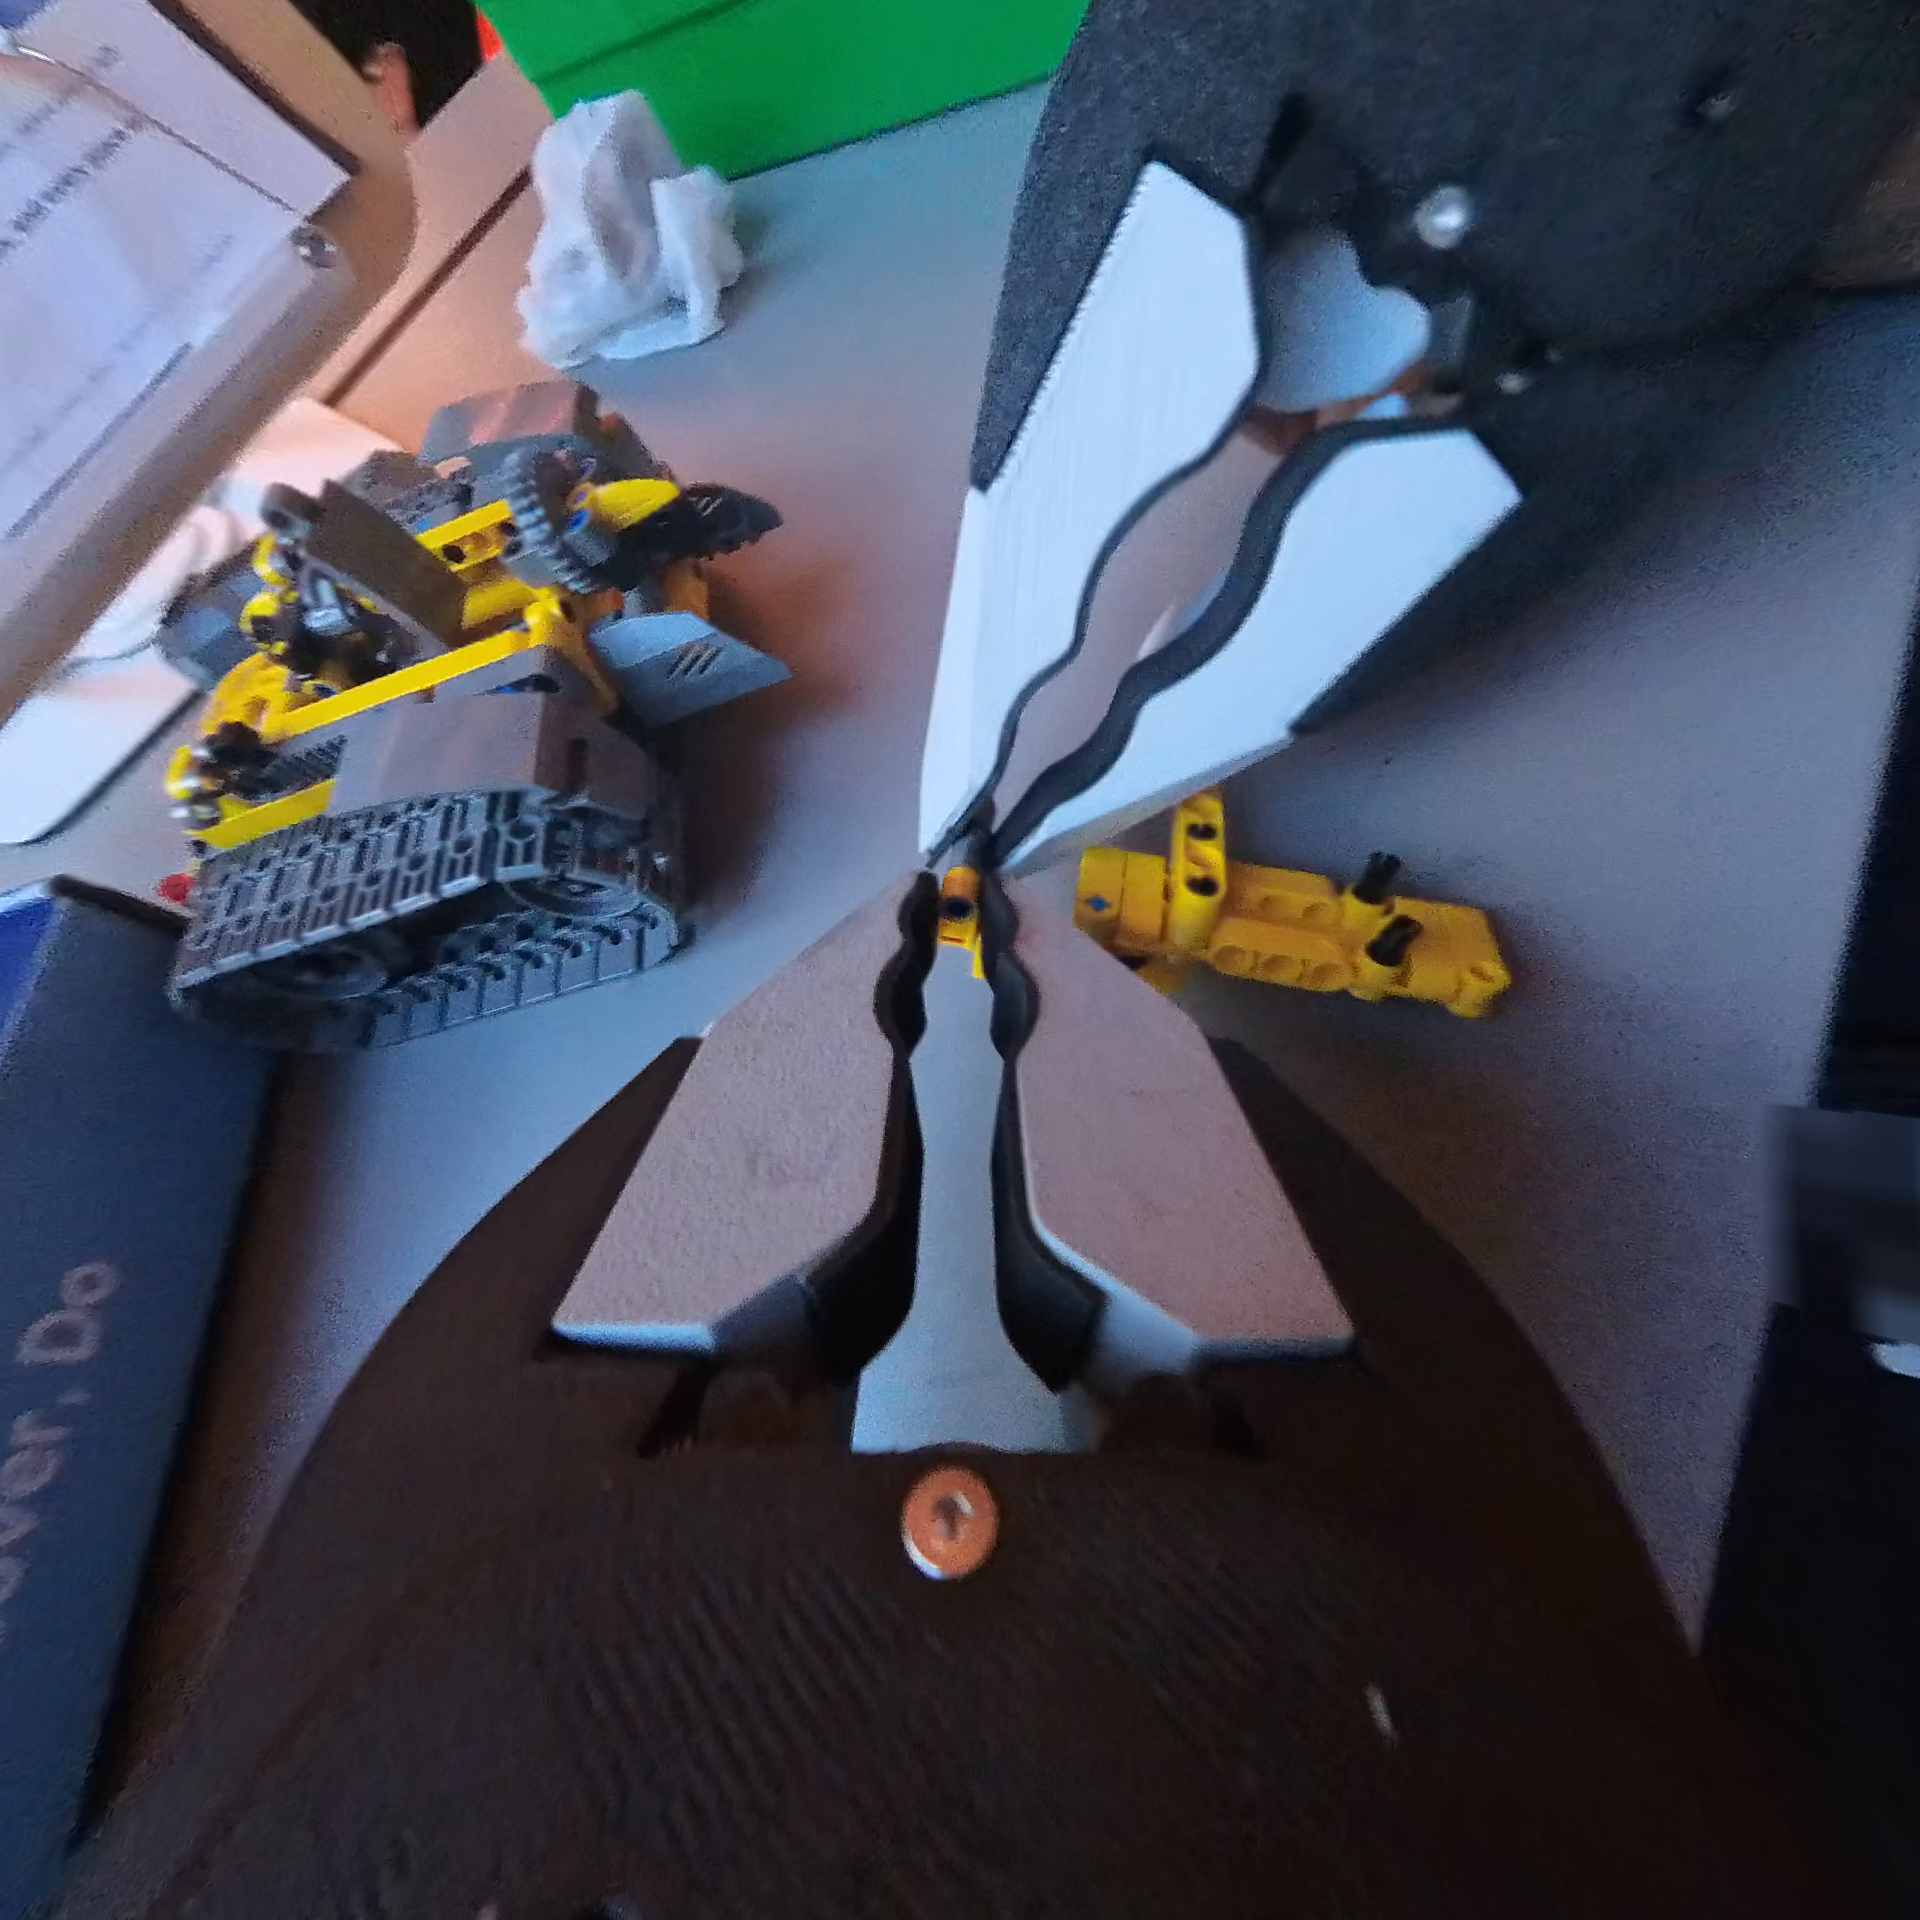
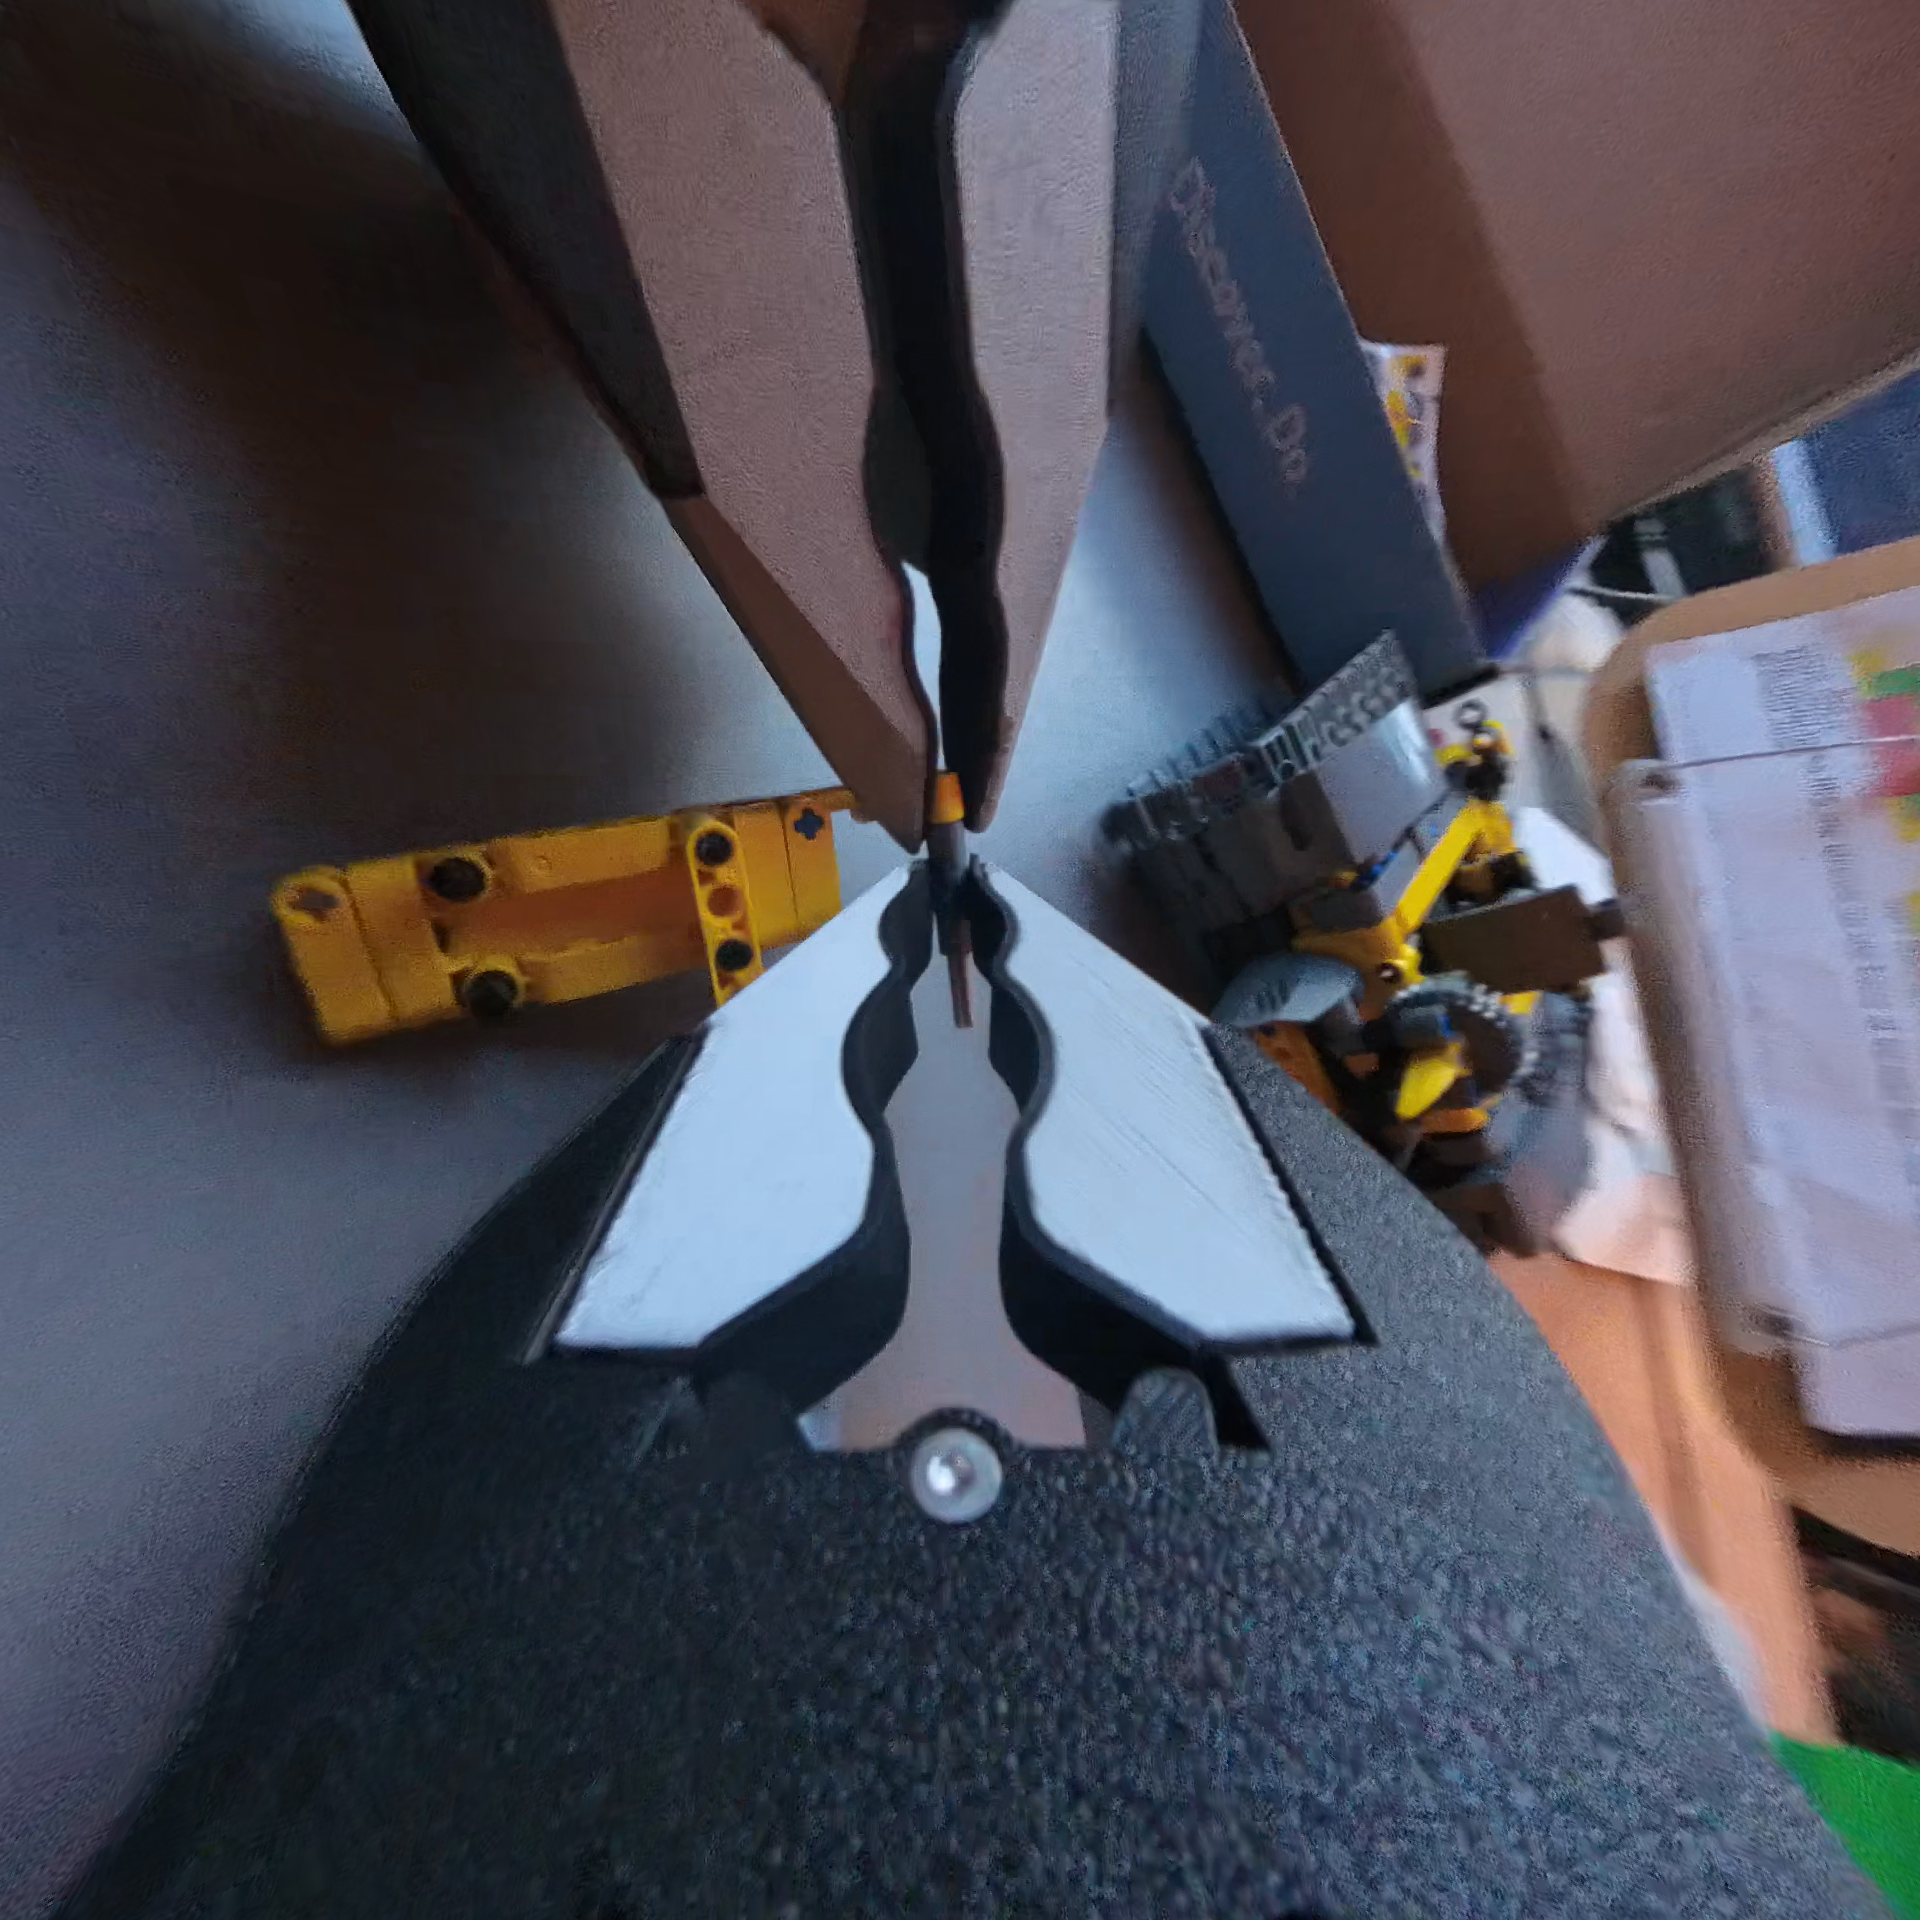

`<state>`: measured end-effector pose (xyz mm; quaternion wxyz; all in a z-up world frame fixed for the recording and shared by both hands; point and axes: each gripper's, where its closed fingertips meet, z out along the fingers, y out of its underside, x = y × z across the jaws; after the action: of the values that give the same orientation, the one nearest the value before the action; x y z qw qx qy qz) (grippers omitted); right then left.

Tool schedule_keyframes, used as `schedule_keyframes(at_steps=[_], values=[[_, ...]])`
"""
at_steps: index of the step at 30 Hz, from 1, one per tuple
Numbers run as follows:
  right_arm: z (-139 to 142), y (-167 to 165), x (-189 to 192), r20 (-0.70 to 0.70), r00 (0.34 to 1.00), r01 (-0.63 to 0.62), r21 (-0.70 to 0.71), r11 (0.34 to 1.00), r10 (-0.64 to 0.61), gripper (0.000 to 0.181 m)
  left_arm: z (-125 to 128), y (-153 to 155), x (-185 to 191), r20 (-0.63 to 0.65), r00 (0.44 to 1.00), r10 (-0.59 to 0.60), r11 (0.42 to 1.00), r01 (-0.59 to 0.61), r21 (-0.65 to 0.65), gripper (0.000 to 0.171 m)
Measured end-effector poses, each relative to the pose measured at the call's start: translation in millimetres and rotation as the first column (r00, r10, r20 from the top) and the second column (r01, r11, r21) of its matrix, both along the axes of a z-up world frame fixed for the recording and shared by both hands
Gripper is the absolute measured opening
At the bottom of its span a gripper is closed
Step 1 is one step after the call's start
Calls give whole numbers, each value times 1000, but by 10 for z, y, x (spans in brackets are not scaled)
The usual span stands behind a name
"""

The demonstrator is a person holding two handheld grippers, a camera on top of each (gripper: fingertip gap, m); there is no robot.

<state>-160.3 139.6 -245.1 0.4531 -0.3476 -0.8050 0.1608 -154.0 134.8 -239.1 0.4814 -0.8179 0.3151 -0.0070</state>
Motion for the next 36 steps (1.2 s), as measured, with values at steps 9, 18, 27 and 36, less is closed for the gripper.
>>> schedule_keyframes(at_steps=[9,18,27,36], values=[[-1,132,-30,-20,996,93,70,993,-92,5,29,51,-58,-146,985,90,990,-72,122,6],[361,647,205,-170,958,192,-224,955,-232,4,203,-27,-526,88,985,149,982,-158,107,6],[706,571,247,-378,910,85,-237,968,-172,5,-166,-7,-371,-171,982,81,996,-83,-8,12],[1124,397,340,-453,880,-302,-766,567,-143,5,329,-4,-188,187,981,59,994,-75,83,30]])
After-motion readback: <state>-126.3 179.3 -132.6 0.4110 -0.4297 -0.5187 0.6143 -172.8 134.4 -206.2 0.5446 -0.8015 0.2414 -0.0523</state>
